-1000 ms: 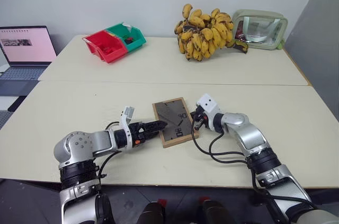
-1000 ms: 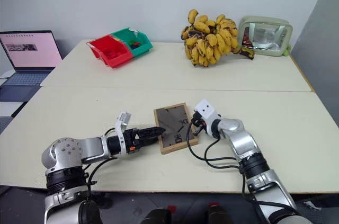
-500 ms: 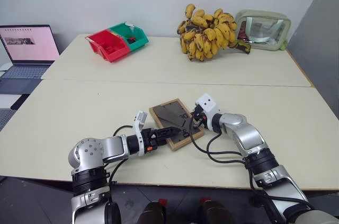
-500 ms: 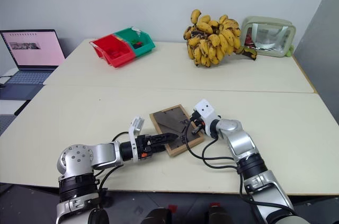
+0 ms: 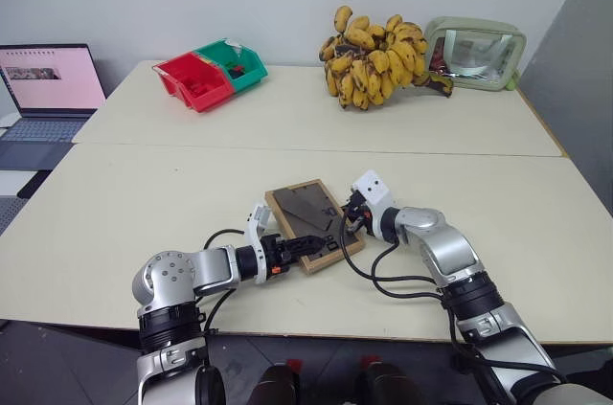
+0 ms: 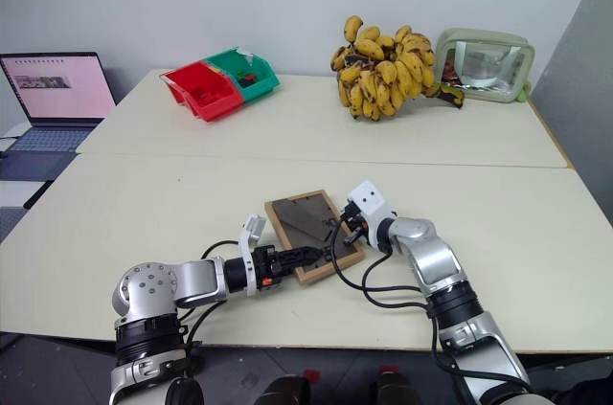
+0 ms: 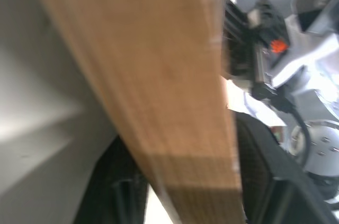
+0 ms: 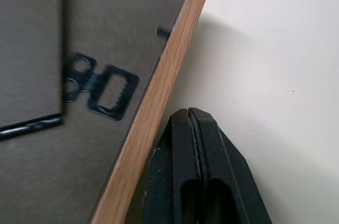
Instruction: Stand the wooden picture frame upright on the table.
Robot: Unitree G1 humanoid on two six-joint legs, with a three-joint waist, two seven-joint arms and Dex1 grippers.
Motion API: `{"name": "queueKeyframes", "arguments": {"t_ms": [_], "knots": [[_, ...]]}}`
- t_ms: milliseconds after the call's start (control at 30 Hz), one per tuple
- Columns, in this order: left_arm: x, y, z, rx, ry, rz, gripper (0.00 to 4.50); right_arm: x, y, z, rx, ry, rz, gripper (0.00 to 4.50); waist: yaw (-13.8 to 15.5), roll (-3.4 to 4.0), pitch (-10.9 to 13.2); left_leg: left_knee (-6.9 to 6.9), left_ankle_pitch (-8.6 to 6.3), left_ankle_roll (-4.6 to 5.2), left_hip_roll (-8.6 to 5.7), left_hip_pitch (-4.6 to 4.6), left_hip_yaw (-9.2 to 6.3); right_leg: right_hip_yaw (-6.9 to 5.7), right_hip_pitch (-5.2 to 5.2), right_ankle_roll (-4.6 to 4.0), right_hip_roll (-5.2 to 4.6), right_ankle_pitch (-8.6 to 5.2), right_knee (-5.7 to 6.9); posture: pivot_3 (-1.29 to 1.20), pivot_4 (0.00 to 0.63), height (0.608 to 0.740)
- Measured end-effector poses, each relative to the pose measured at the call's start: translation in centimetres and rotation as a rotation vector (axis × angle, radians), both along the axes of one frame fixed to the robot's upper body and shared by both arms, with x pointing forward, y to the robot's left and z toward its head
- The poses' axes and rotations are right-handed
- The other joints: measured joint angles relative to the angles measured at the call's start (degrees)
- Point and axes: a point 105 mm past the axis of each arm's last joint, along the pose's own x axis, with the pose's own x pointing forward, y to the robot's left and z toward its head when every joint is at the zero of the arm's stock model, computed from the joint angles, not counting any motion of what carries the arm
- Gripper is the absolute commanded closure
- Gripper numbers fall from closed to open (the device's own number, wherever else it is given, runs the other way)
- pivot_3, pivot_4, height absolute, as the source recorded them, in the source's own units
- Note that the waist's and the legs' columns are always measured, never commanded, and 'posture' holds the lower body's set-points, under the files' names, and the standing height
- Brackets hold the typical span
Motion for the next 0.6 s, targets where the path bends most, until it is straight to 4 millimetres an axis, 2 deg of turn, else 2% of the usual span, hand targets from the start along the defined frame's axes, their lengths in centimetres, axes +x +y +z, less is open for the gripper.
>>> {"name": "queueKeyframes", "arguments": {"t_ms": [133,200,233,333,367,400,433,600], "knots": [[0.1,0.2,0.4,0.029,-0.036,-0.011,3.21,0.5,-2.0,0.4,-0.025,-0.016,-0.024,4.5,0.0,-0.01,0.0,0.01,0.0,0.0,-0.01,-0.03,0.0,0.01,0.0,0.01,0.01,0.01,-0.03,0.0,0.15,0.74],[0.5,0.8,0.9,0.059,-0.066,-0.009,3.21,0.8,-4.1,1.1,-0.041,-0.023,-0.03,4.5,0.0,-0.03,0.0,0.0,0.0,0.0,0.0,-0.05,0.01,0.0,-0.04,0.02,0.07,0.01,-0.03,0.0,0.15,0.74],[0.8,1.3,1.3,0.08,-0.088,-0.001,3.21,0.9,-4.9,1.6,-0.034,-0.024,-0.036,4.32,-0.1,-0.04,0.0,-0.02,0.0,0.0,0.03,-0.03,0.02,0.01,-0.03,0.02,0.17,0.01,-0.05,0.0,0.15,0.74],[1.6,3.1,3.6,0.213,-0.24,-0.05,3.21,0.5,-6.9,4.7,0.022,-0.019,0.038,3.87,-0.8,-0.02,0.2,-0.09,0.0,-0.01,0.04,-0.06,0.07,0.08,-0.12,0.0,0.41,0.01,-0.05,0.0,0.15,0.74],[1.8,3.6,4.4,0.242,-0.28,-0.062,3.21,0.4,-7.4,5.7,0.043,-0.021,0.058,3.87,-0.9,-0.04,0.2,-0.16,0.0,-0.01,0.04,-0.06,0.06,0.07,-0.13,0.0,0.43,0.01,-0.1,0.0,0.15,0.74],[2.2,4.0,5.3,0.283,-0.345,-0.081,3.21,0.2,-7.7,7.2,0.089,-0.022,0.094,3.56,-1.0,-0.04,0.2,-0.24,0.0,-0.01,0.05,-0.03,0.09,0.1,-0.13,0.0,0.43,0.01,-0.12,0.0,0.15,0.74],[2.5,4.2,5.9,0.309,-0.386,-0.093,3.21,0.0,-7.6,8.5,0.117,-0.036,0.124,3.53,-1.1,-0.04,0.2,-0.32,0.0,-0.01,0.06,-0.02,0.11,0.13,-0.14,0.0,0.43,0.01,-0.14,0.0,0.15,0.74],[2.9,4.5,6.1,0.363,-0.487,-0.191,3.21,-1.4,-5.3,12.6,0.264,-0.024,0.293,2.47,-1.4,-0.04,0.2,-0.65,0.01,-0.01,0.15,-0.18,0.14,0.16,-0.5,-0.05,0.37,0.0,-0.11,0.0,0.15,0.74]]}}
